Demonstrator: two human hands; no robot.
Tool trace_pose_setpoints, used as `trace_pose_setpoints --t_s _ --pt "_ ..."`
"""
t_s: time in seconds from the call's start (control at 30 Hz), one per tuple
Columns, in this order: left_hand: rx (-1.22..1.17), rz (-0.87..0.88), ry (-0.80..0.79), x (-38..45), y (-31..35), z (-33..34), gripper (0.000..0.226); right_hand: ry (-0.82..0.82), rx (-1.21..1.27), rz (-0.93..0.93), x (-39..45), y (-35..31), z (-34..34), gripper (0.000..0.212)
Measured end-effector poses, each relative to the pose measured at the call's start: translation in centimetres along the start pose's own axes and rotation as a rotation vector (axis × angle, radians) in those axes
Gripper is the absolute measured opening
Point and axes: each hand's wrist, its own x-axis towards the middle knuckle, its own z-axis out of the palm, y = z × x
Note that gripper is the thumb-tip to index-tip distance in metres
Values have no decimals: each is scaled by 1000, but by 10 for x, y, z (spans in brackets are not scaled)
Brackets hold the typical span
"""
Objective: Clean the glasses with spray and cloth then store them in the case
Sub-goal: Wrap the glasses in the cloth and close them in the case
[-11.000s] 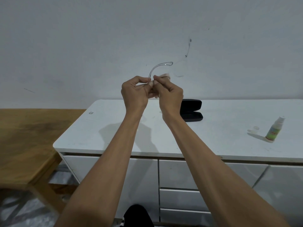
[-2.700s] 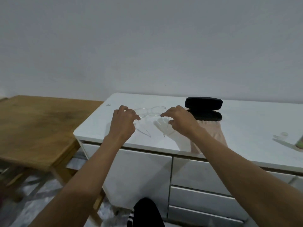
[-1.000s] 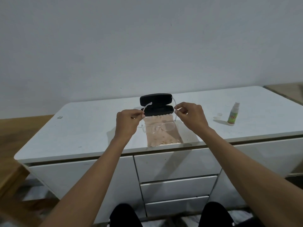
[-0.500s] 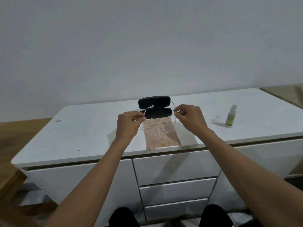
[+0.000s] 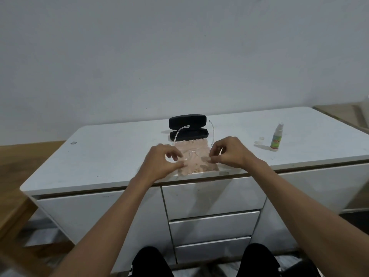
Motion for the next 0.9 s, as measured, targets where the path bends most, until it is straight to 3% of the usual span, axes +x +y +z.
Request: trace_pose_setpoints --t_s 0.07,0.13,0.4,0.53,0.73,0.83,0.9 --pt "8 -43 -187 -6 4 -1 33 -116 -19 26 -1 -5 -1 20" --pt "39 -60 -258 -7 5 -3 39 -218 -74 52 -3 -9 -1 22" --pt "35 -104 -309 0 4 -6 14 -243 -191 50 1 -13 -1 12" --pt "22 -118 -234 4 7 -4 8 -193 -188 27 5 -14 -1 8" --pt "-92 -165 43 13 16 7 5 41 -134 -22 14 -16 7 9" --pt "-135 -214 74 17 17 10 8 -99 -131 -28 13 -17 1 9" --pt "-149 -218 72 18 15 12 10 -249 -159 7 9 -16 -2 21"
